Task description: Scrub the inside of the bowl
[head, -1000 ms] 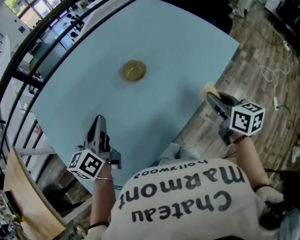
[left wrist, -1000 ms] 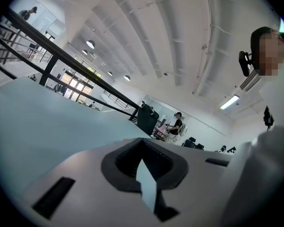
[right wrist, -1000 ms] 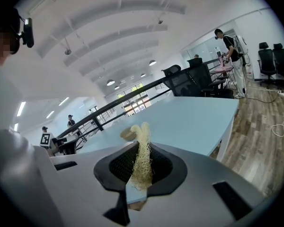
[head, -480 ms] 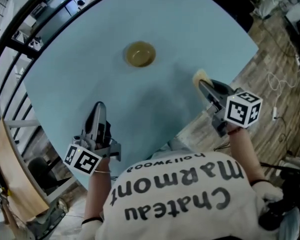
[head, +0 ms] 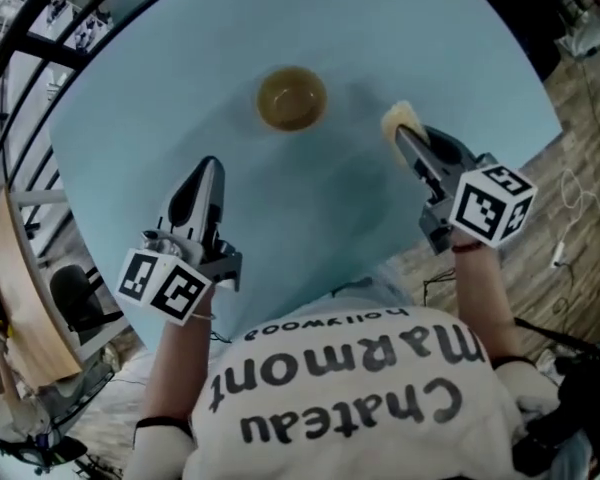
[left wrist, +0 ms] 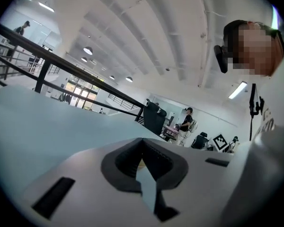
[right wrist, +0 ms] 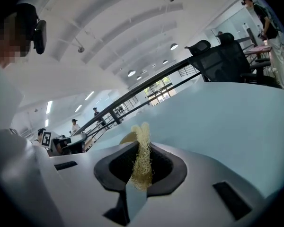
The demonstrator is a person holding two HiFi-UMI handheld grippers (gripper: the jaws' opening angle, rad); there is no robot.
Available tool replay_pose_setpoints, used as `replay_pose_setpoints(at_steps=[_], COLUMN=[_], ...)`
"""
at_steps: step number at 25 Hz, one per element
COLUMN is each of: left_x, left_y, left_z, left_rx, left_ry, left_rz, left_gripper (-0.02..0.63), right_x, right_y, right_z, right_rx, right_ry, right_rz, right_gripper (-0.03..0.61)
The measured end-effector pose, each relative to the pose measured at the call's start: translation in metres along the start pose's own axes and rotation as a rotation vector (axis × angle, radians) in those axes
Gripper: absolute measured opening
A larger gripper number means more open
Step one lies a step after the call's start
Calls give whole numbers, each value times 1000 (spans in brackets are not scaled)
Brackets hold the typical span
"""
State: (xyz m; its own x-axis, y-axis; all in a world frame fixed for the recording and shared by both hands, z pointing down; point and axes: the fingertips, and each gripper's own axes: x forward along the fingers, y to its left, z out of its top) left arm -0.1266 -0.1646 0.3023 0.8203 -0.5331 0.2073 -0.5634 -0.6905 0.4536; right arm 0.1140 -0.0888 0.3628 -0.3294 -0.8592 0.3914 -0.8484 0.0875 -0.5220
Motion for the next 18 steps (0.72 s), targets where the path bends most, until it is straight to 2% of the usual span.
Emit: replay_pose_setpoints(at_steps=[4, 7, 10, 13, 18], left_x=[29, 52, 72, 86, 106], left_y=[3, 9, 23, 36, 43], left_z=[-14, -13, -25, -45, -77], left_rx=[-159, -268, -291, -276, -313], left_ry=[-7, -29, 5, 33, 85], left_rz=[82, 150, 261, 352, 394], left_gripper=[17, 108, 193, 201, 204], right_x=[21, 40, 56, 62, 66], right_y=[-10, -17, -7, -4, -14], right_z=[13, 36, 68, 79, 67], right_rx=[-15, -55, -142, -221, -207], right_ry=[57, 113, 147, 167, 204], right_rz=[97, 169, 274, 328, 363], right_gripper=[61, 61, 61, 61, 61])
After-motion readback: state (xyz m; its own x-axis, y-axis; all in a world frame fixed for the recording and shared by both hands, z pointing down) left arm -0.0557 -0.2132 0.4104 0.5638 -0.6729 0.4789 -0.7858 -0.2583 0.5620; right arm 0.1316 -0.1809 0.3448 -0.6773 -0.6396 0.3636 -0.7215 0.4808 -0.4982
